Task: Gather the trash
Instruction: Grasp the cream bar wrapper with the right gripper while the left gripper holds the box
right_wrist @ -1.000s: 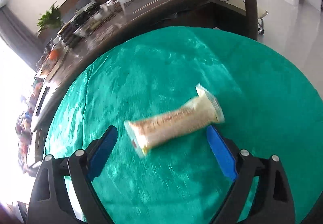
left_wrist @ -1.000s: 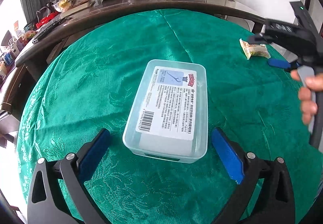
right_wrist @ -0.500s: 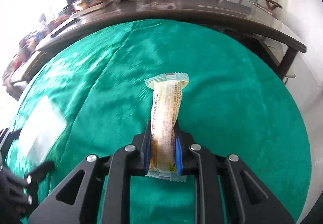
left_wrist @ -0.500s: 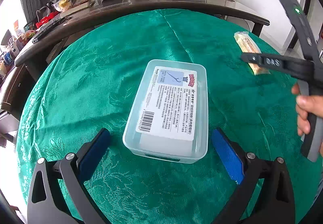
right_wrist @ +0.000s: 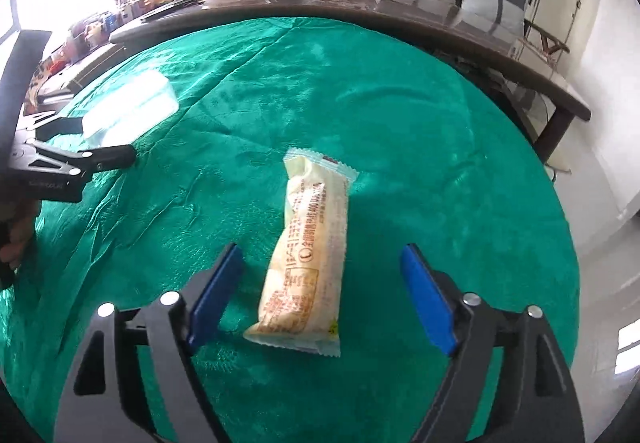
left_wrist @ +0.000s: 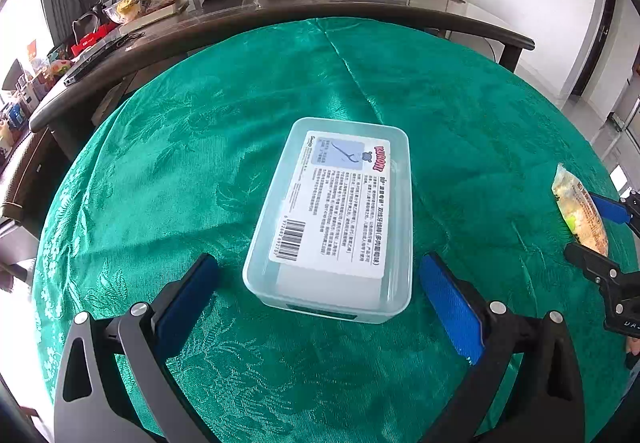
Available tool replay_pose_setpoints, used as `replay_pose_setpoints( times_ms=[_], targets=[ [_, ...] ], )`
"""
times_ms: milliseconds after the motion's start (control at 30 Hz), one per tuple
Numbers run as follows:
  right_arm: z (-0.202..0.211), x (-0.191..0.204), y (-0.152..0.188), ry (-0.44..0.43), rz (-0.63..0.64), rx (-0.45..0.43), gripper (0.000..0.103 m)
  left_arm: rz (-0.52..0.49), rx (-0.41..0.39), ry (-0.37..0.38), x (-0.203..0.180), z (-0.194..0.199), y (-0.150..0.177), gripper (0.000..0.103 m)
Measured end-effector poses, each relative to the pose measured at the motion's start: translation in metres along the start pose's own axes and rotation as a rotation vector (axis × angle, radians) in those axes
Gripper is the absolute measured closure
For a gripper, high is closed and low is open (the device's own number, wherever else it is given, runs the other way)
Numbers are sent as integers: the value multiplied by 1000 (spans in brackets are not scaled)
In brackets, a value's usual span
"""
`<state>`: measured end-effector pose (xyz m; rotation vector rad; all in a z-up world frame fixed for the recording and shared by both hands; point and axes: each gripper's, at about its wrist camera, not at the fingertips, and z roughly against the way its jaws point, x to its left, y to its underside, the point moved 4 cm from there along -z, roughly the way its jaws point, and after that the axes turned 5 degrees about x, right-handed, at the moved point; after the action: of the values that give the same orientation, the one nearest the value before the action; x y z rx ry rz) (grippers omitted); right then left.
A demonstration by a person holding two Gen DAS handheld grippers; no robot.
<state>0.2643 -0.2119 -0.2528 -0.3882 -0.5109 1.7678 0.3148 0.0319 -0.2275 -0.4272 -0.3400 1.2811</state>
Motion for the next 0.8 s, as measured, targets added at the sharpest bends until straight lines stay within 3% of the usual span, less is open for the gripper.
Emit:
replay_pose_setpoints(
  times_ms=[67, 800],
  targets=[
    [1, -8, 2, -34, -37, 8, 17, 0, 0, 0, 0, 0, 0, 4],
    [-4, -5, -2, -26, -33, 14, 13, 0, -1, -2, 0, 0, 0, 4]
  ],
)
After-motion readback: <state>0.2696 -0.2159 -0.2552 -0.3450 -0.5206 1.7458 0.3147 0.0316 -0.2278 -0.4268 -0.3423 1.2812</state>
